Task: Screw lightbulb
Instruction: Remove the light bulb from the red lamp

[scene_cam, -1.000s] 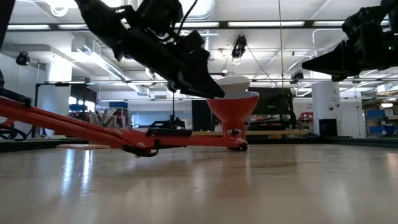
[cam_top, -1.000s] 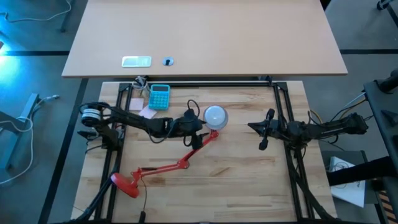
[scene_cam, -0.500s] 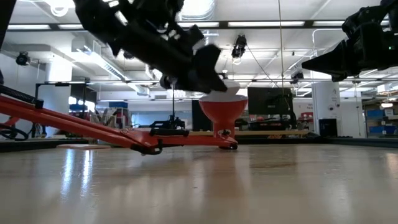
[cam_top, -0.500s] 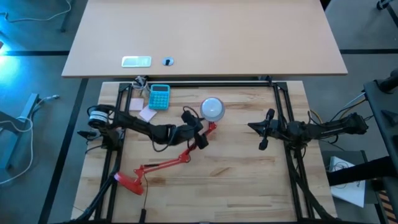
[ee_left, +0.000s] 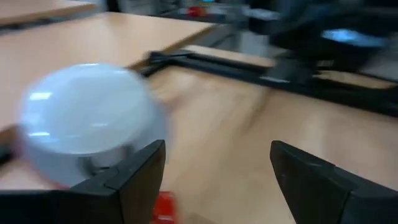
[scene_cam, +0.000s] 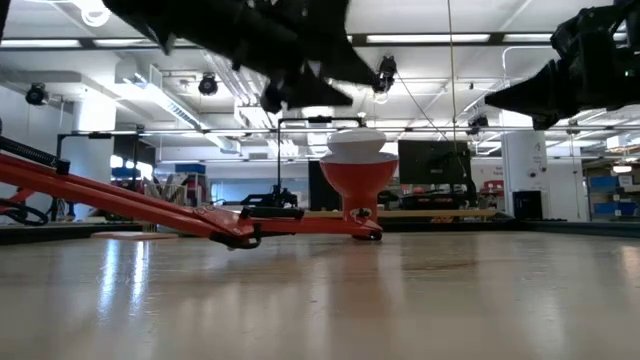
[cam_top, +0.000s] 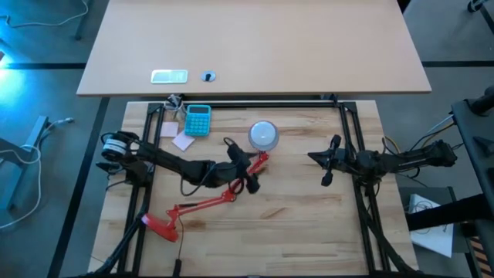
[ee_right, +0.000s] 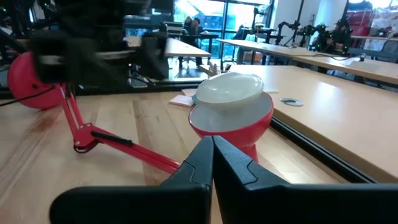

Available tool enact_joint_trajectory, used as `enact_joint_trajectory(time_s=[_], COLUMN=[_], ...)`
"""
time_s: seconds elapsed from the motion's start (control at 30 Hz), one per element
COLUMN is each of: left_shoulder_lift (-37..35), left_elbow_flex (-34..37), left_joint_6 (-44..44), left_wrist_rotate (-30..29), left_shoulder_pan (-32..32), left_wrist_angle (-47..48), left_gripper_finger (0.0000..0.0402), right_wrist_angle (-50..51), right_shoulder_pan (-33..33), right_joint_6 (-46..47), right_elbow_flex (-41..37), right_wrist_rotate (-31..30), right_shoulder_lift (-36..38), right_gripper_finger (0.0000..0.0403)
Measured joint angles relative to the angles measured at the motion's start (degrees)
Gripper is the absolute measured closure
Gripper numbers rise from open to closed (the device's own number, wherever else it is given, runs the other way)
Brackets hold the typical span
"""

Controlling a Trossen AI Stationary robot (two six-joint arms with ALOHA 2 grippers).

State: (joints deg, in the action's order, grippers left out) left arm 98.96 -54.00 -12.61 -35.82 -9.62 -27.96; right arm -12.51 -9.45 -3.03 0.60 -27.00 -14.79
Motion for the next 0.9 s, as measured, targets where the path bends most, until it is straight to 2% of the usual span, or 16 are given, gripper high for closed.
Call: enact_joint_trajectory(time_s=[0.07,0.17,0.27,0.37,0.5,0.6,0.7,0.83,0.9], left_shoulder_lift=[-1.08,-3.65,-6.78,-10.3,-15.39,-19.07,-21.49,-22.34,-22.06], left_elbow_flex=[0.03,0.75,2.71,6.14,12.57,16.81,19.27,19.98,19.64], left_joint_6=[-0.12,0.39,1.26,2.3,2.44,2.92,3.27,5.35,5.53], left_wrist_rotate=[2.12,2.43,2.78,5.63,7.83,7.99,8.02,8.56,12.45], left_shoulder_pan=[-1.49,-2.43,-1.72,0.53,3.87,4.65,5.02,6.3,8.34], left_wrist_angle=[0.02,1.83,3.91,3.8,3.75,3.52,3.45,3.42,3.27], left_gripper_finger=[0.012,0.012,0.012,0.012,0.012,0.012,0.0124,0.0143,0.0154], right_wrist_angle=[-1.48,-4.39,-7.6,-7.4,-7.59,-7.41,-6.9,-7.56,-7.33], right_shoulder_pan=[0.0,0.0,0.78,1.89,1.98,1.86,1.93,1.96,1.9], right_joint_6=[0.67,10.78,25.2,24.37,25.01,19.45,10.67,14.94,14.57], right_elbow_flex=[0.0,-0.02,0.87,3.14,10.51,17.01,21.46,25.49,26.21], right_wrist_rotate=[0.02,-0.32,-8.56,-9.15,-8.78,-8.28,-3.38,-5.29,-5.66], right_shoulder_lift=[0.0,0.09,-1.09,-6.91,-20.24,-30.37,-38.94,-48.52,-51.55], right_gripper_finger=[0.0403,0.0403,0.0403,0.0403,0.0403,0.0403,0.0403,0.0403,0.0401])
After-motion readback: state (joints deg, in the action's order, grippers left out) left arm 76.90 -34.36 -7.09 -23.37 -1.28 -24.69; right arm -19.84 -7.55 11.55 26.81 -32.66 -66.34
